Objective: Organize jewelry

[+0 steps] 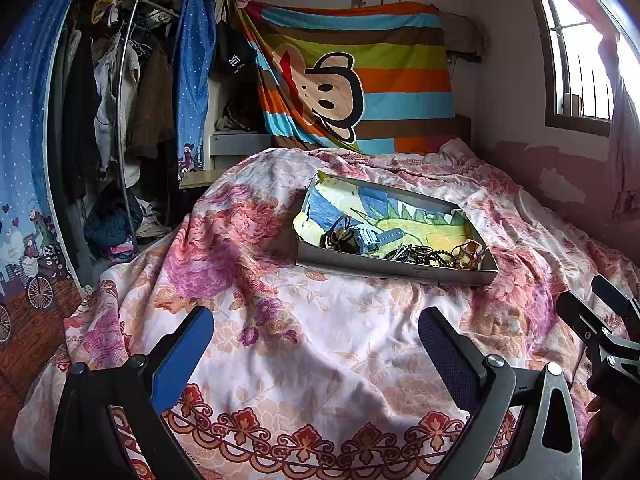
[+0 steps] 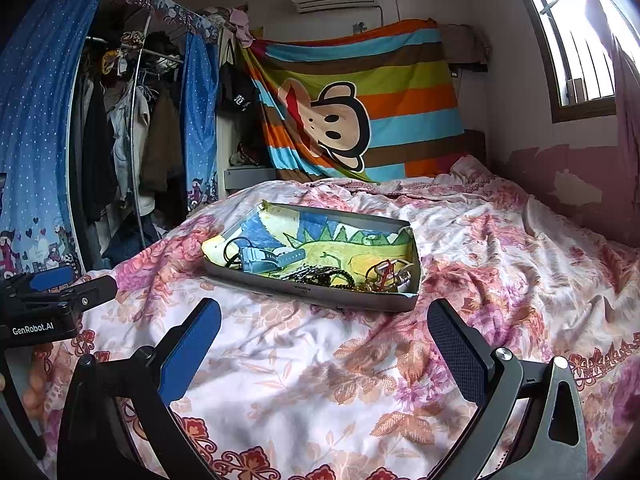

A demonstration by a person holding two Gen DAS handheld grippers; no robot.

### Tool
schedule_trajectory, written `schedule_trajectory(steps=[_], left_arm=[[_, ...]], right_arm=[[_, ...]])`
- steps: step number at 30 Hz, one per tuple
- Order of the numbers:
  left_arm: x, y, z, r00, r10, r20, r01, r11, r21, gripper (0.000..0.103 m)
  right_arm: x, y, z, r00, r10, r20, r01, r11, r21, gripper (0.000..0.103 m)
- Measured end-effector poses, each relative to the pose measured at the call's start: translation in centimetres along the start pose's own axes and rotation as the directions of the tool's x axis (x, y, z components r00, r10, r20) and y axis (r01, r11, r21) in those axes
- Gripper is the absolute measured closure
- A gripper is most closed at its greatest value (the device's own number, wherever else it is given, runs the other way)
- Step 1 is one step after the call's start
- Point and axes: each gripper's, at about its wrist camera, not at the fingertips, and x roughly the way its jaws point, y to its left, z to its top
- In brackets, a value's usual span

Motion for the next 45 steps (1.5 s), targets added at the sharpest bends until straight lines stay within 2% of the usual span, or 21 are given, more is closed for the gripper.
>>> schedule_trajectory(steps=[38, 41, 45], left_arm=[[0.0, 0.0, 0.1, 1.0, 0.0, -0.002, 0.0, 1.0, 0.001, 0.0], [0.1, -0.2, 0.1, 1.0, 0.002, -0.022, -0.001, 1.0, 0.023, 0.0], [0.3, -1.3, -0.1, 0.998, 0.043, -0.043, -0.04, 0.997, 0.071, 0.0]], right_arm=[[0.0, 0.1, 0.3, 1.0, 0.0, -0.002, 0.0, 1.0, -0.001, 0.002], [0.0, 0.1, 0.3, 1.0, -0.001, -0.003, 0.001, 1.0, -0.001, 0.002], [-0.1, 0.1, 0.3, 1.0, 0.0, -0.002, 0.0, 1.0, -0.002, 0.002]])
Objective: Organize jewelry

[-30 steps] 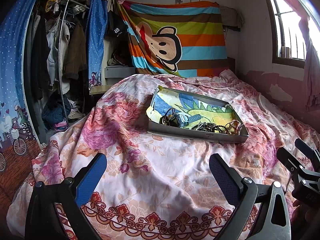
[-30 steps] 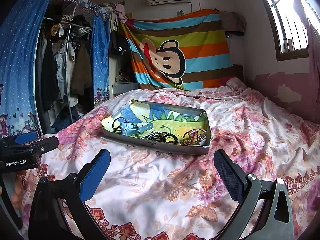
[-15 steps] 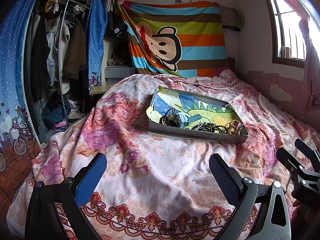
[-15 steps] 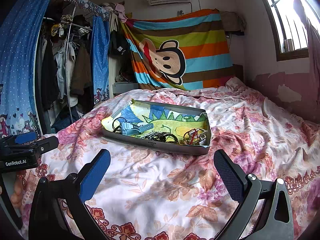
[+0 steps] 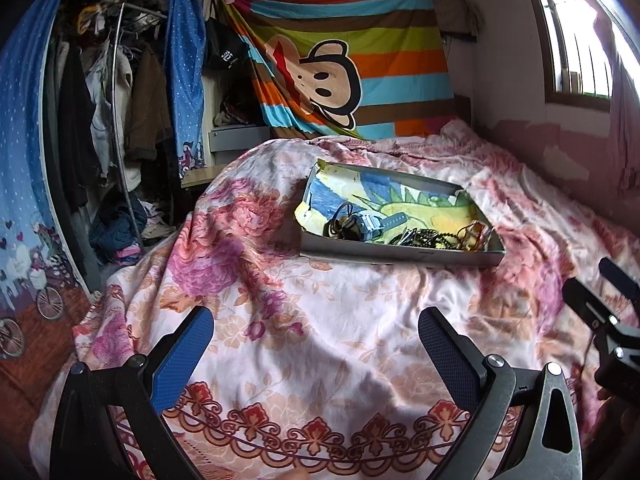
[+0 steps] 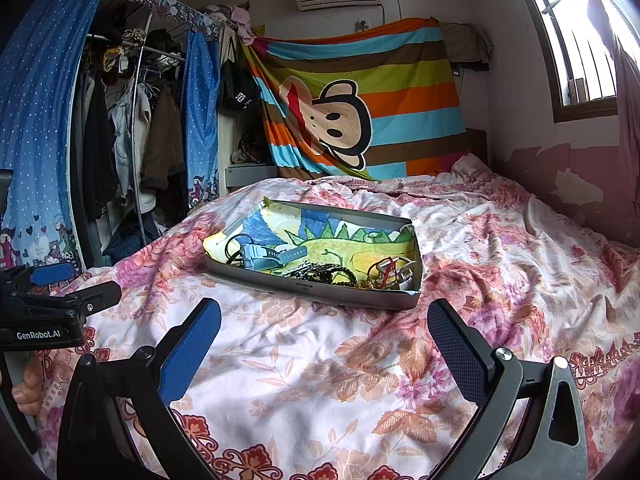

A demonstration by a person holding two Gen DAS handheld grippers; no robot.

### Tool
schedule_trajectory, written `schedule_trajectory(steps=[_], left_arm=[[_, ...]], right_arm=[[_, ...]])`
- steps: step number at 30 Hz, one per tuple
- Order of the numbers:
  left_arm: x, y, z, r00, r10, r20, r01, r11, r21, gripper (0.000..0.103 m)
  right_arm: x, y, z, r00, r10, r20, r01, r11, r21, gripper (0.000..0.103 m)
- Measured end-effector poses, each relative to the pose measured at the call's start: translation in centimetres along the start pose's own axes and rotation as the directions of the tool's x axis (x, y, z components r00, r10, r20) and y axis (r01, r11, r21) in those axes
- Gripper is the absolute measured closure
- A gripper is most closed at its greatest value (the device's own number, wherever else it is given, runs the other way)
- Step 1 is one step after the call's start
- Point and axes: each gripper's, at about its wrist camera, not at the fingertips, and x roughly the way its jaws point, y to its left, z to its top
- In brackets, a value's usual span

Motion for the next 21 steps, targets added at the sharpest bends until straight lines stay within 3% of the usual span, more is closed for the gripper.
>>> schedule_trajectory(steps=[21], left_arm=[[-0.22, -0.13, 0.3, 1.0, 0.014, 0.02, -0.014, 1.0, 0.013, 0.0]], right_arm=[[-0.14, 0.38, -0.73, 1.0, 0.005, -0.008, -0.005, 1.0, -0.005, 0.002]])
